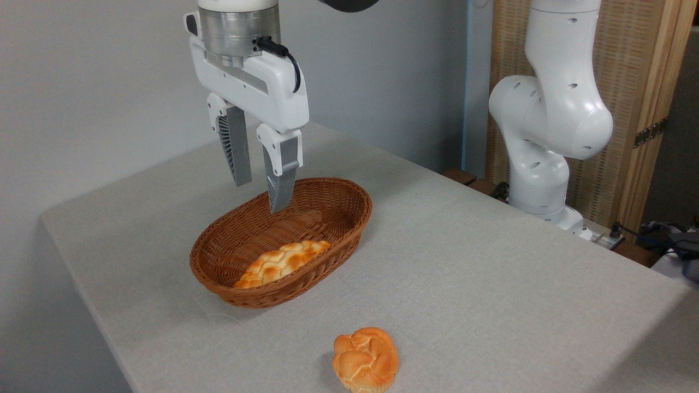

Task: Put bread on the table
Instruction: 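Lower the open gripper toward the bread roll in the wicker basket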

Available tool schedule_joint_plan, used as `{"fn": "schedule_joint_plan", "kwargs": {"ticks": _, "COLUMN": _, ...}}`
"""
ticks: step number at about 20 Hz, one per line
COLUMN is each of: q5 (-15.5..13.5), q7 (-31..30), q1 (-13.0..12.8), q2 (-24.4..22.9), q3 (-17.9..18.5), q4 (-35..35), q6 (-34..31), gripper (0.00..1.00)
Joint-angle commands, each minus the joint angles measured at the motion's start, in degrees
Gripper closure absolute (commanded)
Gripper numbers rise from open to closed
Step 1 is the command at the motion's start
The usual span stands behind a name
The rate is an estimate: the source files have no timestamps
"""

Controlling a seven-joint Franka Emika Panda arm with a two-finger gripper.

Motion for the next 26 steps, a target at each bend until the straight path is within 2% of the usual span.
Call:
{"fn": "schedule_joint_plan", "kwargs": {"ticks": 1, "q5": 0.49, "q7": -0.84, "q1": -0.18, "q2": -0.52, "q3": -0.20, "q4": 0.58, "q6": -1.71, "gripper": 0.00}}
{"fn": "schedule_joint_plan", "kwargs": {"ticks": 6, "q5": 0.49, "q7": -0.85, "q1": -0.88, "q2": -0.52, "q3": -0.55, "q4": 0.32, "q6": -1.71, "gripper": 0.00}}
{"fn": "schedule_joint_plan", "kwargs": {"ticks": 13, "q5": 0.49, "q7": -0.23, "q1": -6.59, "q2": 1.94, "q3": -0.55, "q4": -1.70, "q6": -0.57, "gripper": 0.00}}
{"fn": "schedule_joint_plan", "kwargs": {"ticks": 19, "q5": 0.76, "q7": -0.06, "q1": -7.39, "q2": 3.26, "q3": -0.55, "q4": -6.53, "q6": 3.64, "gripper": 0.00}}
{"fn": "schedule_joint_plan", "kwargs": {"ticks": 20, "q5": 1.54, "q7": -0.05, "q1": -7.39, "q2": 3.26, "q3": -0.55, "q4": -7.67, "q6": 4.69, "gripper": 0.00}}
{"fn": "schedule_joint_plan", "kwargs": {"ticks": 23, "q5": 6.37, "q7": -0.05, "q1": -8.44, "q2": 4.05, "q3": -0.64, "q4": -10.22, "q6": 5.58, "gripper": 0.00}}
{"fn": "schedule_joint_plan", "kwargs": {"ticks": 26, "q5": 7.09, "q7": -0.05, "q1": -8.53, "q2": 5.28, "q3": -0.64, "q4": -10.32, "q6": 6.37, "gripper": 0.00}}
